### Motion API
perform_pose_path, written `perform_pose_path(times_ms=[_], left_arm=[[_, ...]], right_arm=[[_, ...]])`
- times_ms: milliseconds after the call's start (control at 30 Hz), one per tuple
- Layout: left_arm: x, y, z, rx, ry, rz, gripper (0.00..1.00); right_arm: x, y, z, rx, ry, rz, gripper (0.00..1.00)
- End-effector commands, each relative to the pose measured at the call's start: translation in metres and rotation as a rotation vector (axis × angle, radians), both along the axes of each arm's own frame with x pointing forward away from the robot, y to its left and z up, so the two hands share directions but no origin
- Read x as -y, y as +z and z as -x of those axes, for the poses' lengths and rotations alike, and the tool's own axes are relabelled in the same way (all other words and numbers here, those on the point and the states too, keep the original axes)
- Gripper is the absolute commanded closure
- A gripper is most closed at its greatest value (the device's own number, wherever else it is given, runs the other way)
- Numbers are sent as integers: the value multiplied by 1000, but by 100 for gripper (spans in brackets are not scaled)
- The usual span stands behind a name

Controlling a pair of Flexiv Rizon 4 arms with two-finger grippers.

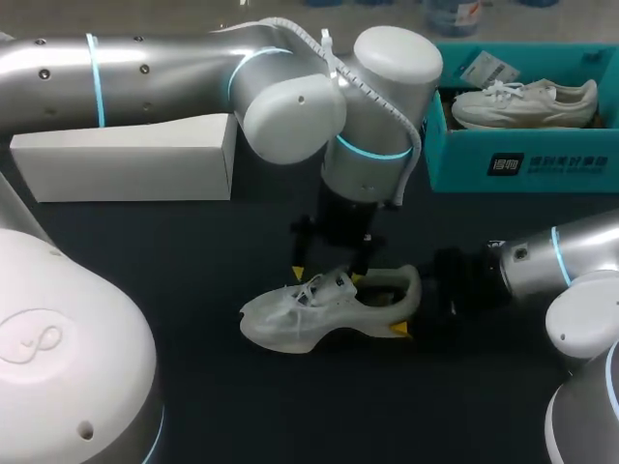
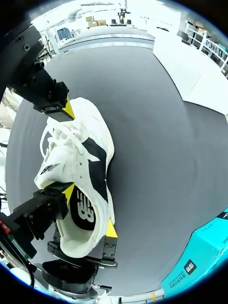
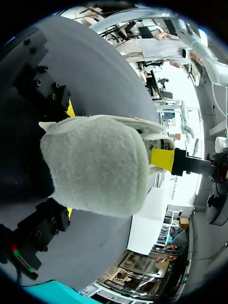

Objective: Take the shoe out of the shoebox, open the shoe tongue, remove and reinsert the insole, then place the shoe into the shoebox

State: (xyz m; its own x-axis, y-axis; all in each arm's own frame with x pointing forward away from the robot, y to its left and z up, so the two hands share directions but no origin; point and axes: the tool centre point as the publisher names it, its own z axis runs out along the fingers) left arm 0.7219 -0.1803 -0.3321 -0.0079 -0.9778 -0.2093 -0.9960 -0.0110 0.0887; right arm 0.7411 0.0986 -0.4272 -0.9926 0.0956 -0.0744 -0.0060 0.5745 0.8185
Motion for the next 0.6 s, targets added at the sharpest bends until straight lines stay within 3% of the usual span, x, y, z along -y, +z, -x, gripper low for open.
perform_pose_path(times_ms=[33,67,400,433,467,500,600], left_arm=[[-2,0,-1,-11,7,-4,45],[-3,1,0,-19,14,-9,51],[-3,9,3,-35,20,-7,56],[-3,9,3,-37,21,-5,61],[-3,9,4,-45,21,1,76],[-3,9,5,-52,20,10,100],[-5,9,9,-75,11,25,100]], right_arm=[[-1,-3,0,1,-2,1,100],[-1,-3,0,1,-2,1,100],[-1,-3,0,1,-2,1,100],[-1,-3,0,1,-2,1,100],[-1,-3,0,1,-2,1,100],[-1,-3,0,1,-2,1,100],[-1,-3,0,1,-2,1,100]])
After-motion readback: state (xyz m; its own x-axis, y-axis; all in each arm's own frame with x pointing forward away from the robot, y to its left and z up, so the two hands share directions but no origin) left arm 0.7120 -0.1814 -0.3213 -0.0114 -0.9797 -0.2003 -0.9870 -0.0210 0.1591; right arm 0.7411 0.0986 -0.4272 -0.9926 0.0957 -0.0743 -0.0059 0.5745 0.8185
